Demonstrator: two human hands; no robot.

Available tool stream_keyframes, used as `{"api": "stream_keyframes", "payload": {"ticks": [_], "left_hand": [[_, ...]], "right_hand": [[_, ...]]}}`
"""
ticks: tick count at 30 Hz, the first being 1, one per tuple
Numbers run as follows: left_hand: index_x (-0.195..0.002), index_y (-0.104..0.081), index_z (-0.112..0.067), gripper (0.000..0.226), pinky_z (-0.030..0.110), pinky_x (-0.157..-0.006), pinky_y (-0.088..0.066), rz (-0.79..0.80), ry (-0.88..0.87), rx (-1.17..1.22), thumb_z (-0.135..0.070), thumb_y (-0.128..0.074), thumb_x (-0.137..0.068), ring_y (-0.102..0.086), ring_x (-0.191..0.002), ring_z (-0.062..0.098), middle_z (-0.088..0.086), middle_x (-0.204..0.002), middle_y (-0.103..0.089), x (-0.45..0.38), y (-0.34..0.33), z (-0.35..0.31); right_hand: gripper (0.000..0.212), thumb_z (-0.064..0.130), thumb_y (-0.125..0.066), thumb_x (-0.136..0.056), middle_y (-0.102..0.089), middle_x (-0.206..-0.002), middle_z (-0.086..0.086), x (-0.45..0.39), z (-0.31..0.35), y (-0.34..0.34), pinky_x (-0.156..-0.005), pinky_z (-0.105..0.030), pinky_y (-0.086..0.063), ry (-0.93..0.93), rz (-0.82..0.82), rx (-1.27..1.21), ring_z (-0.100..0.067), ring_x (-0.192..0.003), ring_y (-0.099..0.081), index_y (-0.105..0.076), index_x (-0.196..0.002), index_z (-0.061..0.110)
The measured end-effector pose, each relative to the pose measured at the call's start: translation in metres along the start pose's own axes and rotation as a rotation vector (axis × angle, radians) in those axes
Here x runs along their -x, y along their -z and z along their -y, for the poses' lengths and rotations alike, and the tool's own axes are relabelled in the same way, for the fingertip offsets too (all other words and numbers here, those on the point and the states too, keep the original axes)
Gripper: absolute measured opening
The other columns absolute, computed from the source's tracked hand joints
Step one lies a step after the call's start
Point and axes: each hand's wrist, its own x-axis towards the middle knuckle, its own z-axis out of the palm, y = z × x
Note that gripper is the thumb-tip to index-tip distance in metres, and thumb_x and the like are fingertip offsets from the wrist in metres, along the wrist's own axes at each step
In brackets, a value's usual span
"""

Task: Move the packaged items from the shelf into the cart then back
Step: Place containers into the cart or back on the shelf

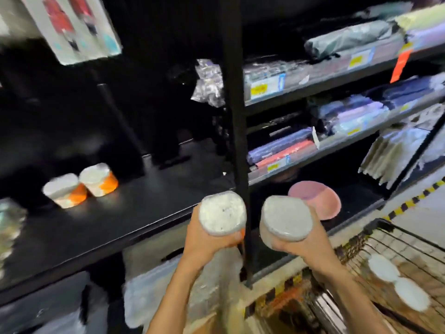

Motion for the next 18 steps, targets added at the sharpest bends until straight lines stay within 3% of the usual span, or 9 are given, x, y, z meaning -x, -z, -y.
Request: {"api": "stream_keyframes", "payload": {"ticks": [4, 6, 8, 10, 14, 18], "left_hand": [[-0.111, -0.058, -0.034, 0.075, 0.027, -0.075, -0.055, -0.162, 0.021, 0.045, -0.018, -0.086, -0.043, -0.065, -0.1, 0.012, -0.004, -0.107, -0.068, 0.017, 0.09, -0.003], [-0.106, -0.062, -0.041, 0.068, 0.027, -0.078, -0.056, -0.21, -0.007, 0.017, -0.022, -0.083, -0.044, -0.065, -0.099, 0.01, -0.007, -0.104, -0.069, 0.024, 0.136, -0.005], [-0.099, -0.064, -0.045, 0.061, 0.029, -0.072, -0.056, -0.241, -0.009, -0.001, -0.02, -0.083, -0.047, -0.066, -0.088, 0.011, -0.007, -0.093, -0.071, 0.03, 0.184, -0.006], [-0.094, -0.066, -0.044, 0.058, 0.028, -0.067, -0.056, -0.275, -0.003, -0.007, -0.012, -0.083, -0.048, -0.065, -0.08, 0.007, -0.011, -0.084, -0.07, 0.036, 0.232, -0.001], [-0.098, -0.061, -0.034, 0.065, 0.008, -0.07, -0.048, -0.336, -0.019, -0.044, 0.007, -0.083, -0.053, -0.064, -0.086, -0.009, -0.028, -0.091, -0.069, 0.04, 0.317, 0.016], [-0.109, -0.063, -0.022, 0.066, 0.014, -0.077, -0.049, -0.363, -0.011, -0.102, 0.009, -0.083, -0.056, -0.066, -0.096, 0.002, -0.011, -0.1, -0.072, 0.032, 0.382, 0.044]], "right_hand": [[0.083, -0.003, -0.09, -0.048, -0.067, -0.117, 0.008, -0.025, 0.02, -0.085, -0.087, -0.017, -0.051, 0.059, 0.193, 0.043, -0.007, -0.11, -0.062, -0.057, -0.12, 0.022], [0.082, -0.005, -0.09, -0.047, -0.067, -0.112, 0.02, -0.032, 0.027, -0.131, -0.08, -0.009, -0.048, 0.067, 0.263, 0.017, 0.003, -0.104, -0.061, -0.056, -0.115, 0.026], [0.084, 0.004, -0.089, -0.046, -0.063, -0.11, 0.027, -0.033, 0.035, -0.181, -0.078, -0.006, -0.047, 0.072, 0.309, -0.03, 0.008, -0.104, -0.059, -0.052, -0.116, 0.03], [0.086, 0.009, -0.088, -0.044, -0.063, -0.112, 0.024, -0.035, 0.041, -0.23, -0.077, -0.008, -0.048, 0.068, 0.347, -0.059, 0.005, -0.106, -0.059, -0.051, -0.119, 0.03], [0.079, 0.0, -0.085, -0.05, -0.066, -0.115, 0.007, -0.04, 0.049, -0.324, -0.08, -0.018, -0.051, 0.081, 0.433, -0.059, -0.008, -0.106, -0.063, -0.057, -0.122, 0.02], [0.078, 0.002, -0.085, -0.051, -0.066, -0.115, 0.002, -0.038, 0.05, -0.394, -0.083, -0.025, -0.053, 0.078, 0.441, -0.066, -0.012, -0.108, -0.062, -0.057, -0.121, 0.021]]}}
